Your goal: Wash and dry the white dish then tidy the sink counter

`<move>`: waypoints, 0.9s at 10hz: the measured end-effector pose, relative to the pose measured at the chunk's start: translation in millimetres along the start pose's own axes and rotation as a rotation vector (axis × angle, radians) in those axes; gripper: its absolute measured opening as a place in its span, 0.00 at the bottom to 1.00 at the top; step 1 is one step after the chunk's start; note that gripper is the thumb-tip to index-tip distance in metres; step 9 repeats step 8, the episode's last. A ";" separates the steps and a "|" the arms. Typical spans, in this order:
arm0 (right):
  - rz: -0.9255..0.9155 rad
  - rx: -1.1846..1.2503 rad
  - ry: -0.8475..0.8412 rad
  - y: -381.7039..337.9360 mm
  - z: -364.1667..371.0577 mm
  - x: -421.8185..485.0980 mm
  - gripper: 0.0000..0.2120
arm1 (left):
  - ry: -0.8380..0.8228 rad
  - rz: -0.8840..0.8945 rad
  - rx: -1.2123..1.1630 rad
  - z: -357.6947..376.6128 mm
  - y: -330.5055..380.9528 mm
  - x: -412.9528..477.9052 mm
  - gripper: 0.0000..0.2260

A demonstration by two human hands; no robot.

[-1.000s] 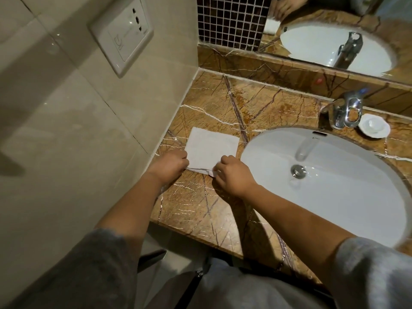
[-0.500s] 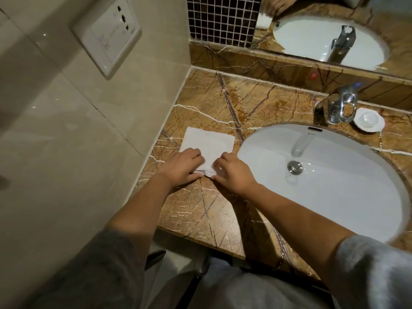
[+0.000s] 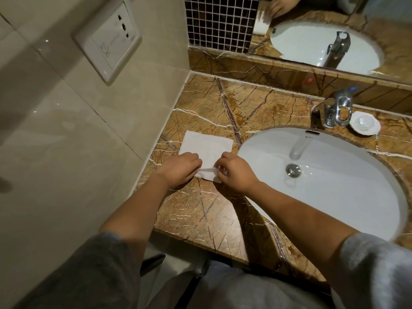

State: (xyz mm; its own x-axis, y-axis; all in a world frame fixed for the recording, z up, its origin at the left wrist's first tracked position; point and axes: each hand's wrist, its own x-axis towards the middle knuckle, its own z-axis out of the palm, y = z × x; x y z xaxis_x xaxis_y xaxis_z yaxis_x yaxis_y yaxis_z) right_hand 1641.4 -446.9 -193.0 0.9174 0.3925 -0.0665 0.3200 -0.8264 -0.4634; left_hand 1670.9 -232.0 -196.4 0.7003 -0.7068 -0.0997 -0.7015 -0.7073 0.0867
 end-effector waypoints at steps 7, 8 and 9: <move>0.113 -0.027 0.143 -3.2 6.7 -5.7 0.11 | 0.078 -0.386 -0.267 -8.0 2.8 7.0 0.10; 0.264 0.001 0.238 7.8 -5.3 -5.5 0.10 | 0.164 -0.427 -0.234 -12.3 -5.9 4.4 0.07; 0.264 0.001 0.238 7.8 -5.3 -5.5 0.10 | 0.164 -0.427 -0.234 -12.3 -5.9 4.4 0.07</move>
